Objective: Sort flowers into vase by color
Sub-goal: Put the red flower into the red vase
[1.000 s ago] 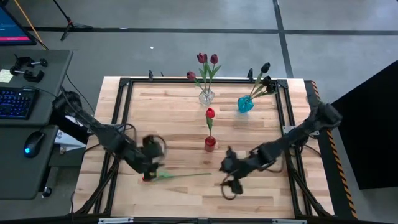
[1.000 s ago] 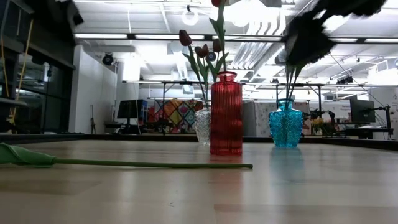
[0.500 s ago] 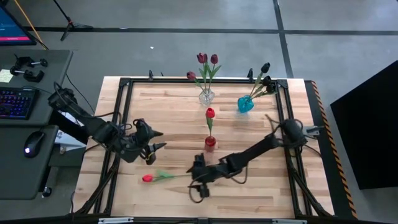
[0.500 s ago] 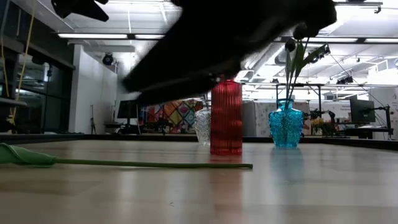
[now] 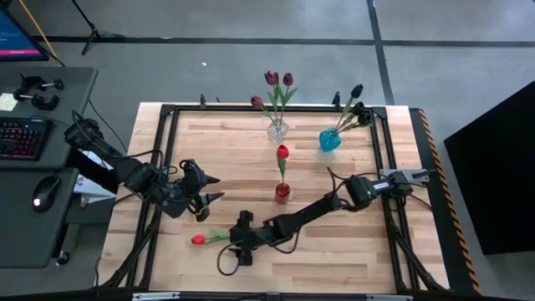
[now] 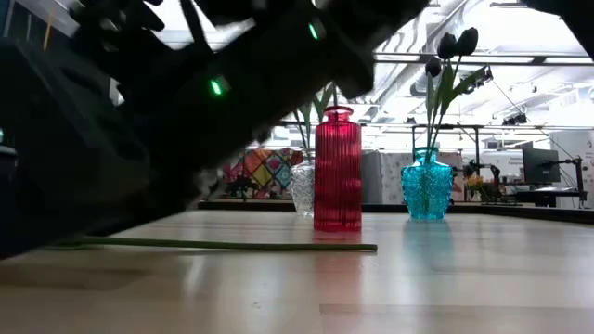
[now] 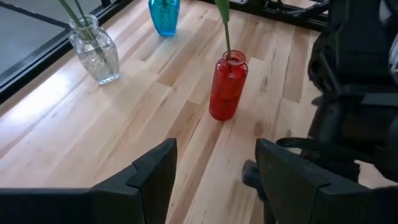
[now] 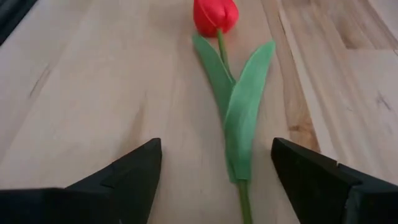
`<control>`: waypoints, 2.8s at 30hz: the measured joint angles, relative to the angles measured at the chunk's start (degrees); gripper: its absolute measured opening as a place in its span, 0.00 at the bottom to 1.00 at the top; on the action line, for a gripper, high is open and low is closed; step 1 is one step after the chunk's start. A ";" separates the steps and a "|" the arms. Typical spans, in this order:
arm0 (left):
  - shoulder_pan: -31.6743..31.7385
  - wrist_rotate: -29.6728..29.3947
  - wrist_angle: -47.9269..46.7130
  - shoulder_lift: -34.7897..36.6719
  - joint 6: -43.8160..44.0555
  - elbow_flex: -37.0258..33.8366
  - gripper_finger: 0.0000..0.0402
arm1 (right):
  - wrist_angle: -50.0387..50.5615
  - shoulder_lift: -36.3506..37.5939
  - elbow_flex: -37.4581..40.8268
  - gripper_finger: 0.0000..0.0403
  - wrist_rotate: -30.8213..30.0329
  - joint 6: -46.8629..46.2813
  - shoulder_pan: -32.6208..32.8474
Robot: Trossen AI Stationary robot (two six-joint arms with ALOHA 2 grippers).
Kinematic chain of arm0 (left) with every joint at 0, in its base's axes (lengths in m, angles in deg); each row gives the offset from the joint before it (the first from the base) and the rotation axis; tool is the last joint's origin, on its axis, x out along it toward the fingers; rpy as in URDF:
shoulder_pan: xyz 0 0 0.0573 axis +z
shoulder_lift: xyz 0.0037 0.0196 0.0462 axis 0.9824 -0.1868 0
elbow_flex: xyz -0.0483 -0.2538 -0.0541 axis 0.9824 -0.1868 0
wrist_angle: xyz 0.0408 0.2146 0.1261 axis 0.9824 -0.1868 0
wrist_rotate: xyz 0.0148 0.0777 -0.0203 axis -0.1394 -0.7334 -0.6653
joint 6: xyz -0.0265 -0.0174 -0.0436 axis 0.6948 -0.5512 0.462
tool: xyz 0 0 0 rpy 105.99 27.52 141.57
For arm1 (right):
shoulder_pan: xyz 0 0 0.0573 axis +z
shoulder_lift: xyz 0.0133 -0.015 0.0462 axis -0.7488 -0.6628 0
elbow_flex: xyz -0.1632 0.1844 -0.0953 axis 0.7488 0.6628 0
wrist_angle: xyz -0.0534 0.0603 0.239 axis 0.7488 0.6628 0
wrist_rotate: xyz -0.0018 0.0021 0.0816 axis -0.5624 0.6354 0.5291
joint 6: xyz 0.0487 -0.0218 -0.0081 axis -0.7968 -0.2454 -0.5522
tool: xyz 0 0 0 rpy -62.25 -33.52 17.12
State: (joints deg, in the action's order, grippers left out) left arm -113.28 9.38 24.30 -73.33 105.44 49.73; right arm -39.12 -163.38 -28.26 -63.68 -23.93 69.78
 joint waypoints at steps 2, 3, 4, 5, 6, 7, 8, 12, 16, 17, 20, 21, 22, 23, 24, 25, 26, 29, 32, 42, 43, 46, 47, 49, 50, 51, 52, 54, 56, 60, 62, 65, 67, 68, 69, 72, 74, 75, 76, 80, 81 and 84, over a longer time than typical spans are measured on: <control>0.00 1.17 0.16 0.02 -0.07 0.00 0.51 | 3.90 -1.06 -2.48 0.71 -0.70 -2.03 -0.15; 0.00 1.93 0.12 0.02 -0.09 0.00 0.51 | 6.03 -1.36 -3.46 0.69 -1.03 -3.14 -0.20; 0.00 2.34 0.06 0.02 -0.13 0.00 0.51 | 8.55 -1.41 -4.16 0.67 -1.46 -4.34 -0.20; 0.00 2.68 0.08 0.02 -0.21 0.00 0.51 | 10.51 -1.41 -4.60 0.63 -2.06 -5.33 -0.18; -0.03 2.77 0.05 0.02 -0.31 0.00 0.51 | 12.45 -1.40 -4.86 0.58 -2.59 -5.87 -0.16; -0.02 2.76 0.03 0.02 -0.70 0.00 0.51 | 14.41 -1.17 -5.18 0.52 -2.90 -5.94 -0.15; -0.02 2.76 0.04 0.02 -1.19 0.00 0.51 | 16.53 -0.90 -5.49 0.45 -3.20 -5.81 -0.15; -0.02 2.66 0.10 0.02 -3.26 0.00 0.51 | 21.32 -0.48 -6.76 0.11 -3.57 -3.17 -0.15; -0.13 2.43 1.03 0.95 -6.85 0.00 0.51 | 24.05 -0.59 -9.25 0.07 -0.95 0.56 -0.68; -0.22 1.98 1.47 1.73 -7.56 0.00 0.51 | 24.95 -0.68 -10.18 0.08 -0.66 1.07 -0.77; -0.58 -0.87 2.10 5.43 -8.95 0.02 0.51 | 29.92 -0.97 -13.66 0.03 0.55 3.29 -1.19; -0.70 -2.27 2.48 6.95 -9.49 0.02 0.51 | 32.15 -0.97 -14.95 0.02 1.38 4.01 -1.45; -0.80 -3.64 2.99 8.59 -9.88 0.02 0.51 | 35.21 -0.99 -16.40 0.01 2.06 4.84 -1.79; -0.95 -5.14 3.30 10.34 -10.05 0.02 0.51 | 38.11 -0.99 -17.98 0.02 2.52 5.37 -2.09; -1.10 -6.63 3.65 12.00 -10.05 0.02 0.51 | 40.88 -0.99 -19.54 0.01 2.93 5.99 -2.30; -1.27 -7.82 4.20 13.64 -10.05 0.04 0.51 | 43.69 -0.69 -20.90 0.01 3.42 6.89 -2.50; -1.48 -8.68 4.63 15.34 -10.05 0.07 0.51 | 46.12 -0.20 -21.87 0.01 3.38 7.88 -2.66; -2.08 -10.25 5.68 19.47 -10.10 0.09 0.51 | 51.71 3.08 -22.93 0.00 2.86 9.77 -2.74; -2.70 -10.86 5.92 22.22 -11.16 0.11 0.51 | 55.80 7.85 -20.75 0.00 2.73 9.75 -2.66; -3.65 -10.92 5.93 23.15 -15.02 0.11 0.51 | 44.53 34.72 11.12 0.00 3.14 -10.57 1.46; -3.65 -10.97 5.92 22.89 -15.02 0.11 0.51 | 39.10 37.91 15.94 0.00 2.56 -14.16 2.31; -3.65 -12.15 5.96 22.39 -15.00 0.09 0.51 | 17.65 46.12 29.89 0.00 -3.32 -22.96 5.00; -3.65 -12.61 6.10 22.15 -15.00 0.09 0.51 | 9.07 48.20 34.43 0.00 -6.63 -24.29 5.90; -3.65 -14.04 6.86 21.90 -15.06 0.07 0.51 | -10.08 50.93 43.08 0.00 -14.71 -24.39 7.28; -3.65 -15.13 7.50 21.73 -15.04 0.07 0.51 | -20.22 51.53 46.92 0.00 -19.19 -22.38 7.82; -3.64 -16.05 8.03 21.46 -15.01 0.07 0.51 | -31.06 51.75 50.47 0.00 -23.37 -19.00 8.23; -3.63 -17.07 8.54 21.28 -15.00 0.07 0.51 | -42.78 51.77 53.89 0.00 -27.08 -14.00 8.47; -3.63 -19.21 10.33 20.70 -14.99 0.07 0.51 | -63.94 50.99 59.15 0.00 -31.89 -3.34 8.61; -3.63 -21.44 12.05 20.02 -15.00 0.07 0.51 | -81.82 49.37 63.42 0.00 -33.00 6.93 8.20; -3.61 -25.11 14.93 18.08 -14.83 0.07 0.51 | -87.55 49.44 66.88 0.00 -28.38 14.53 4.79; -3.58 -26.90 15.32 16.97 -13.31 0.07 0.51 | -87.77 49.63 66.84 0.00 -22.79 14.67 1.95; -3.26 -28.99 15.39 14.74 -8.67 0.07 0.51 | -87.51 49.59 66.09 0.00 -16.77 15.86 -1.98; -2.92 -29.04 15.30 13.16 -6.18 0.02 0.51 | -87.78 49.76 65.35 0.00 -14.51 16.18 -4.44; -2.81 -29.05 15.37 12.45 -5.00 0.02 0.51 | -87.77 49.76 65.02 0.00 -13.20 16.17 -5.55; -2.70 -29.06 15.31 11.65 -4.19 0.02 0.51 | -87.66 49.75 64.85 0.00 -11.88 15.78 -6.61; -2.67 -29.04 15.30 9.58 -3.52 0.02 0.51 | -87.77 49.74 64.39 0.00 -8.22 14.47 -9.31; -2.67 -29.06 15.32 8.61 -3.52 0.02 0.51 | -87.67 49.74 64.39 0.00 -7.69 14.47 -10.63; -2.67 -29.05 15.32 8.23 -3.52 0.02 0.51 | -87.63 49.74 64.39 0.00 -7.61 14.87 -11.21; -2.67 -29.04 15.32 7.92 -3.52 0.02 0.51 | -87.61 49.74 64.39 0.00 -7.61 15.17 -11.74; -2.67 -29.06 15.32 7.56 -3.52 0.02 0.51 | -85.71 49.74 64.39 0.00 -6.84 15.14 -12.92; -2.67 -29.06 15.32 7.58 -3.52 0.02 0.51 | -84.79 49.66 64.39 0.00 -6.56 15.13 -13.05; -2.67 -29.05 15.30 7.63 -4.13 0.02 0.51 | -82.72 48.64 64.40 0.00 -6.45 15.12 -13.06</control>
State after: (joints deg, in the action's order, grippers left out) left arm -115.94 -19.66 39.60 -65.70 101.32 49.75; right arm -121.84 -114.75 36.13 -70.13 -8.81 56.72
